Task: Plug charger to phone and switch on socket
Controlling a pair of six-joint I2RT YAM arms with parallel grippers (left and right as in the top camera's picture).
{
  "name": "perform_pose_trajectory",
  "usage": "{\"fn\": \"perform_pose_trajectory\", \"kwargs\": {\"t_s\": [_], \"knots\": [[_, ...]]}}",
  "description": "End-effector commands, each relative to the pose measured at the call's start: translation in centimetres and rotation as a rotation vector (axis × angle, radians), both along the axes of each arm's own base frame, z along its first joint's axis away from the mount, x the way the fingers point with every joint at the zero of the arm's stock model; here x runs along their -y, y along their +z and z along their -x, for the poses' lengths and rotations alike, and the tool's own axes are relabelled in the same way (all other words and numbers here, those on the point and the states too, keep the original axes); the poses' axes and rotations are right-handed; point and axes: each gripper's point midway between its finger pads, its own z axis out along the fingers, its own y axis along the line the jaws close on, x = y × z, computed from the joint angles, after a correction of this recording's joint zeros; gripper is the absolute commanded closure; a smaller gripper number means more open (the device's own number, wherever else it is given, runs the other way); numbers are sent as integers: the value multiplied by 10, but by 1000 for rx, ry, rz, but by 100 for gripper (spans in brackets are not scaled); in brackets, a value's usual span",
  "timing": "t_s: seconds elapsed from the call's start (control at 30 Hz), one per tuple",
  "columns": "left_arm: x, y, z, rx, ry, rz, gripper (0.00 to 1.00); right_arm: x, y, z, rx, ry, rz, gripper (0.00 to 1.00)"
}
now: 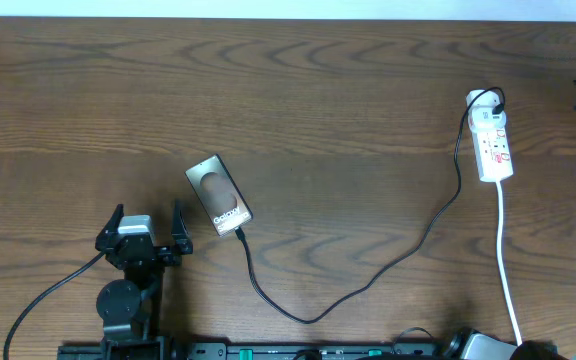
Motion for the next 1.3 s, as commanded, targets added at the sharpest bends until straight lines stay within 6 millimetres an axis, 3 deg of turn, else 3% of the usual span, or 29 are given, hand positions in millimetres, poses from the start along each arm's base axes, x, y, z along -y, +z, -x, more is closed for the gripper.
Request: {"fn": "perform_pose_trajectory", "kwargs": {"t_s": [0.0, 0.93, 1.13, 1.27], "knots": [[0, -15, 1, -45, 2, 10, 6, -2, 3, 1, 12, -1, -8, 1], [0, -15, 1, -45, 2, 10, 6, 3, 1, 1, 2, -22, 10, 1], [0, -15, 1, -45, 2, 10, 6, -11, -7, -12, 49, -16, -36, 1], [0, -15, 1, -45, 2, 10, 6, -32, -14, -27, 160, 36, -27, 1]]}}
